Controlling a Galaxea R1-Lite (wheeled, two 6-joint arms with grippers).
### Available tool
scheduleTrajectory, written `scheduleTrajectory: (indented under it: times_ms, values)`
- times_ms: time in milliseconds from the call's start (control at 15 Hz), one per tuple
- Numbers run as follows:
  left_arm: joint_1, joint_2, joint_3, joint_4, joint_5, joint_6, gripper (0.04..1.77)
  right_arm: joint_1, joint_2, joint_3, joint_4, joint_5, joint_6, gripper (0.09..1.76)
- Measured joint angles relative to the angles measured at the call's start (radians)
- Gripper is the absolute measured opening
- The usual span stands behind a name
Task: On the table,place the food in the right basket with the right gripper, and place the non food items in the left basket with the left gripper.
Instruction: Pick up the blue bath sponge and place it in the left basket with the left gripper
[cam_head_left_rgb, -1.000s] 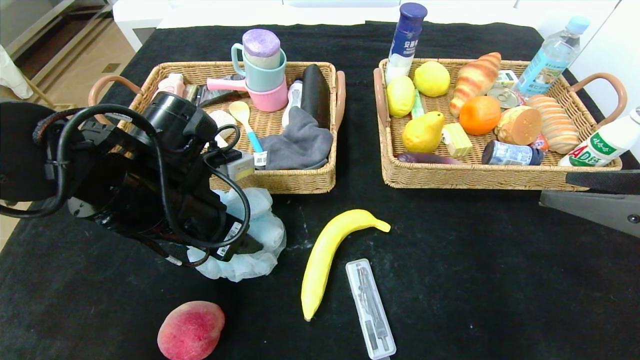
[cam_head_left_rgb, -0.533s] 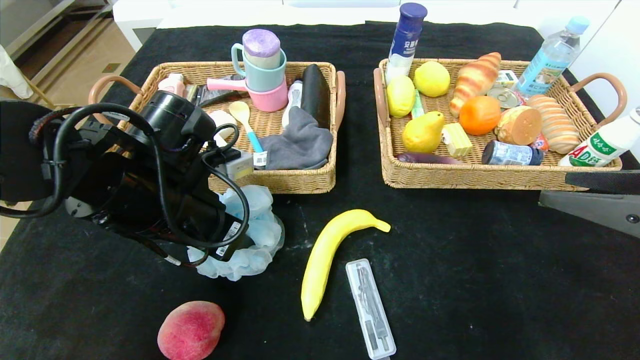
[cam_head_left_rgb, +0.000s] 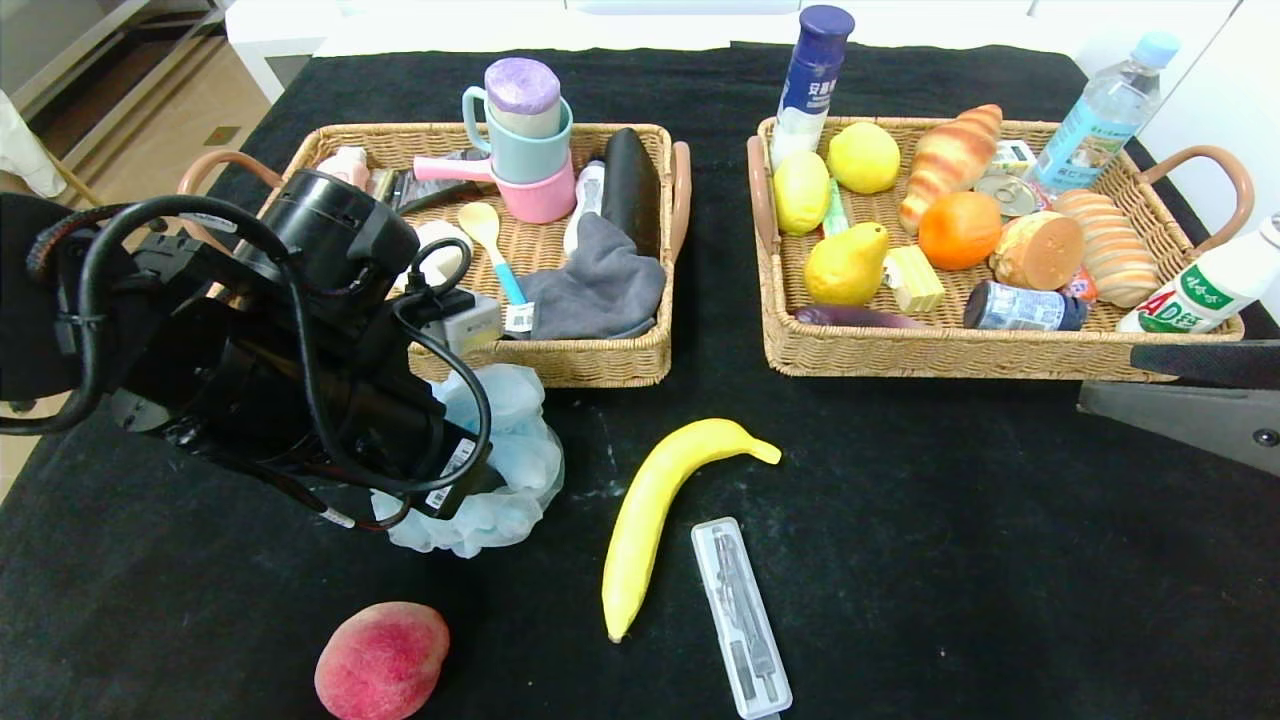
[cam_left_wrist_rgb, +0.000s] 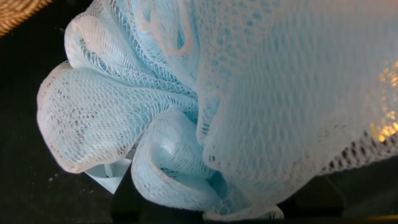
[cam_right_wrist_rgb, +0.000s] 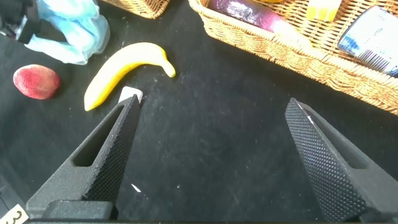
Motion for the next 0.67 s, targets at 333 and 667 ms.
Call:
scheduleTrajectory:
  times_ms: [333, 667]
  values:
    - [-0.012, -0.045, -0.016, 0.0, -0.003, 0.004, 0.75, 0.001, -0.002, 0.0, 0.001, 0.0, 0.0, 1.71]
    - [-0.014, -0.112, -0.102, 0.0, -0.006, -0.002, 0.73, 0.001, -0.007, 0.0, 0.001, 0.0, 0.0, 1.71]
